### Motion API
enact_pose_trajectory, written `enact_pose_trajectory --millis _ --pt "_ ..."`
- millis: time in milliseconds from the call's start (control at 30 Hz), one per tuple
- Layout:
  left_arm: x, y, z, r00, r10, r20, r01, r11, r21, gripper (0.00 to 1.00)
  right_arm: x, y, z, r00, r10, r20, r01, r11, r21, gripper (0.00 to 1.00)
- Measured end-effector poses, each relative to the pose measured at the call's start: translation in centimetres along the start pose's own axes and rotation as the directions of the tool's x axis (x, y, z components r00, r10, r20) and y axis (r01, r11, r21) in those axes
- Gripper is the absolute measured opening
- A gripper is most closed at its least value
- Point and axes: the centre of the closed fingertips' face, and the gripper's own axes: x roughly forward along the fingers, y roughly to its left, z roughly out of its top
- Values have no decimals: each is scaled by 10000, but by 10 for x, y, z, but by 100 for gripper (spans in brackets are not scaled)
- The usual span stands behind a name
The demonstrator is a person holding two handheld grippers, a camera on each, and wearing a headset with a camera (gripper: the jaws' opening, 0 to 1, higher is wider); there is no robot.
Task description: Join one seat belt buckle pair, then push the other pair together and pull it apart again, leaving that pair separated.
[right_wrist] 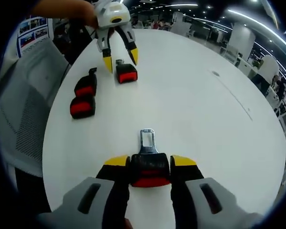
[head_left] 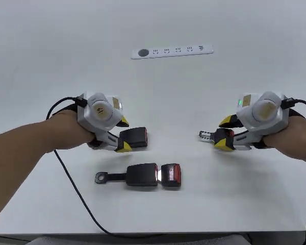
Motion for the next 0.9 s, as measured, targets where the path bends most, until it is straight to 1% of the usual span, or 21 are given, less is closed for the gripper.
enact_pose_trajectory --millis 67,100,133,200,233,267,367,500,600,700,767,833,900 --pt "-1 1 1 10000 -12 -56 12 10000 34 41 1 -3 -6 10000 67 -49 -67 10000 21 33" --pt "4 4 -2 10000 3 -88 -3 10000 1 40 1 -4 -8 9999 88 -64 -88 10000 -3 33" --pt "5 4 -3 9999 -14 -99 14 10000 -42 40 1 -3 -9 9999 120 -64 -121 9999 -36 33" --pt "8 3 -4 9997 -207 -104 205 9996 -168 38 1 -3 -11 9999 147 -46 -147 9999 8 34" --pt "9 2 -5 9996 -241 -140 240 9997 -75 38 1 -3 -12 9999 150 -44 -150 9999 -17 34" --pt "9 1 -6 9994 -274 -191 274 9996 4 38 1 -7 -14 9998 187 -45 -187 9998 -68 34" --pt "10 2 -5 9994 -273 -231 276 9995 120 36 2 -7 -18 9993 351 -84 -351 9993 -94 35" --pt "13 3 -5 9988 -300 -381 310 9992 271 35 3 -5 -17 9981 608 -16 -609 9981 -121 35" --pt "11 3 -6 9987 -340 -371 348 9992 216 34 2 -5 -16 9964 848 -6 -848 9962 -222 34" --pt "11 3 -6 9986 -389 -372 399 9988 267 34 4 -6 -18 9934 1143 -94 -1146 9925 -421 34" --pt "11 3 -7 9982 -418 -431 433 9985 331 33 3 -3 -18 9915 1293 -165 -1301 9897 -600 34" --pt "12 1 -5 9975 -429 -556 453 9981 421 33 5 -4 -17 9900 1399 -204 -1409 9882 -597 34" --pt "11 2 -7 9973 -404 -608 432 9981 450 33 5 -2 -16 9894 1418 -323 -1438 9872 -692 34"
